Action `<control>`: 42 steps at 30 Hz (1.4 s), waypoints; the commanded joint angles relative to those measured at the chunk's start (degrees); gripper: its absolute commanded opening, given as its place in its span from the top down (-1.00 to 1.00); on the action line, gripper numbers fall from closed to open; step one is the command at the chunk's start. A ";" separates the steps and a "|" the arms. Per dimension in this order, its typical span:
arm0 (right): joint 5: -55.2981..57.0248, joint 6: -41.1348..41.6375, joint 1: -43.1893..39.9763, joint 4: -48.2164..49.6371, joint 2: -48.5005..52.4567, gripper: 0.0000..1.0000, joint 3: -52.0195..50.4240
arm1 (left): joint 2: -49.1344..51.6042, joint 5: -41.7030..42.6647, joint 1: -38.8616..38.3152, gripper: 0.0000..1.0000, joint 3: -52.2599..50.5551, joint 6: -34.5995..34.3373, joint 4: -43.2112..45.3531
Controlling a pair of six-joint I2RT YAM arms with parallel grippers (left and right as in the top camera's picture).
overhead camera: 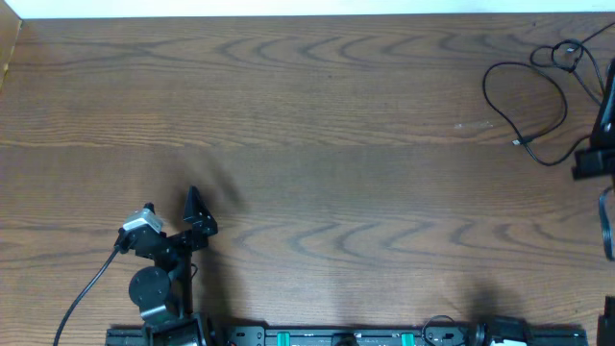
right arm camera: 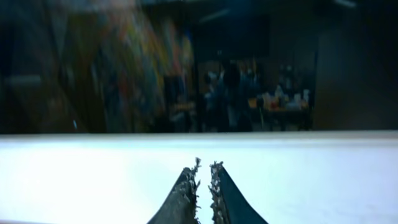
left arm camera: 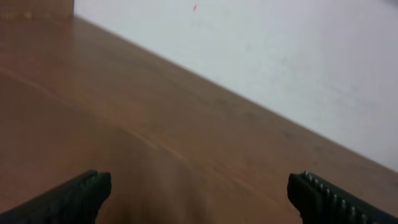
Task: Untangle cables
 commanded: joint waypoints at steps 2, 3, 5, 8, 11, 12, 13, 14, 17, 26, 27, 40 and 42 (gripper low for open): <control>-0.26 -6.99 0.39 -6.49 -2.23 0.83 0.42 | -0.26 0.50 -0.28 -0.96 -0.11 0.94 -4.02; -0.20 -7.69 0.39 -7.13 -2.69 0.82 0.42 | -0.26 0.52 -0.28 -0.96 -0.11 0.94 -4.90; -0.04 -8.17 0.33 -7.21 -3.96 0.81 0.42 | -0.09 0.63 -0.28 -0.95 -0.11 0.94 -4.85; -0.13 -8.15 0.26 -8.44 -6.88 0.84 0.42 | 0.02 0.79 -0.28 -0.96 -0.11 0.94 -4.83; -0.17 -8.15 0.17 -9.33 -10.51 0.85 0.37 | 0.02 1.99 -0.28 -0.96 -0.11 0.96 -4.74; -0.68 -8.07 -0.11 -9.73 -12.20 0.88 0.35 | 0.02 2.84 -0.31 -0.96 -0.11 0.96 -4.63; -1.31 -7.67 -0.48 -9.97 -13.51 0.89 0.35 | 0.00 3.02 -0.31 -0.96 -0.11 0.98 -4.63; -1.97 -6.71 -1.07 -10.08 -14.93 0.89 0.35 | 0.00 3.06 -0.37 -0.96 -0.11 0.98 -4.63; -3.72 -5.53 -3.56 -10.51 -18.80 0.89 0.35 | 0.00 3.28 -0.42 -0.96 -0.11 1.03 -4.48; -3.96 -5.60 -14.93 -19.21 -29.38 0.92 0.33 | 0.07 5.60 -5.68 -0.96 -0.11 0.96 -4.46; -4.26 -5.53 -15.47 -20.04 -31.12 0.95 0.31 | 0.07 5.60 -7.23 -0.96 -0.11 0.96 -4.44; -8.72 -4.87 -15.43 -18.56 -34.80 0.85 0.52 | 0.07 5.18 -16.57 -0.96 -0.11 4.31 -4.50; -9.20 -4.07 -15.43 -18.21 -34.84 0.85 1.64 | 0.07 5.16 -16.57 -0.96 -0.11 15.02 -4.52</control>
